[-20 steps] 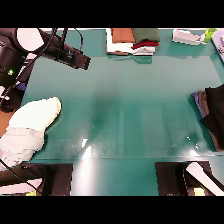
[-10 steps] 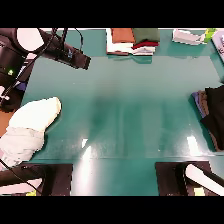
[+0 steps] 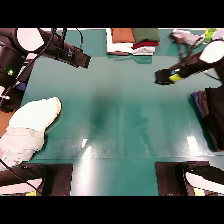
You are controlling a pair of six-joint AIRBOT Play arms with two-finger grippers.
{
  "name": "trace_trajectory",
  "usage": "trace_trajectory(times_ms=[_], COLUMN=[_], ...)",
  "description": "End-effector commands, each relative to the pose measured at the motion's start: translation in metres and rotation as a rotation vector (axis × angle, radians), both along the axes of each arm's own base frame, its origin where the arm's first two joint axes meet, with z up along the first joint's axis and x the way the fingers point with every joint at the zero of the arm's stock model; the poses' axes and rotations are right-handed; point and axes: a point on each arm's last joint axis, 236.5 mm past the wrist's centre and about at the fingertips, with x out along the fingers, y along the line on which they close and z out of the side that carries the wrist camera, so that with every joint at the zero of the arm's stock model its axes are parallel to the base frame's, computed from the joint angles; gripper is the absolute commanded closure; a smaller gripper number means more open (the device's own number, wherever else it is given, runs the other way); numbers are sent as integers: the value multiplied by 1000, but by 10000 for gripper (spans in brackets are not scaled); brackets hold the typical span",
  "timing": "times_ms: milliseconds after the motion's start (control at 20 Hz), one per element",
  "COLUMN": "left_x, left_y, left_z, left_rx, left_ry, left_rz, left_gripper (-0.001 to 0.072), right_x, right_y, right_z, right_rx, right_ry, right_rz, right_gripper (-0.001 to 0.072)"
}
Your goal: Fold the shirts.
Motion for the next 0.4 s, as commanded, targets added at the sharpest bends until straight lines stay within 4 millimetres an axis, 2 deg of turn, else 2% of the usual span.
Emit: trace_trajectory(times_ms=[0,350], left_x=[0,0], left_y=[0,0], left_z=[0,0], left_rx=[0,0], left_ry=[-2,-2], left_rz=[0,0], left_gripper=[685,685], right_x=[-15,-18], right_y=[47,50], right_z=[-8,-8], right_rx=[2,2], right_ry=[8,9], right_rz=[124,133], right_gripper=[690,689])
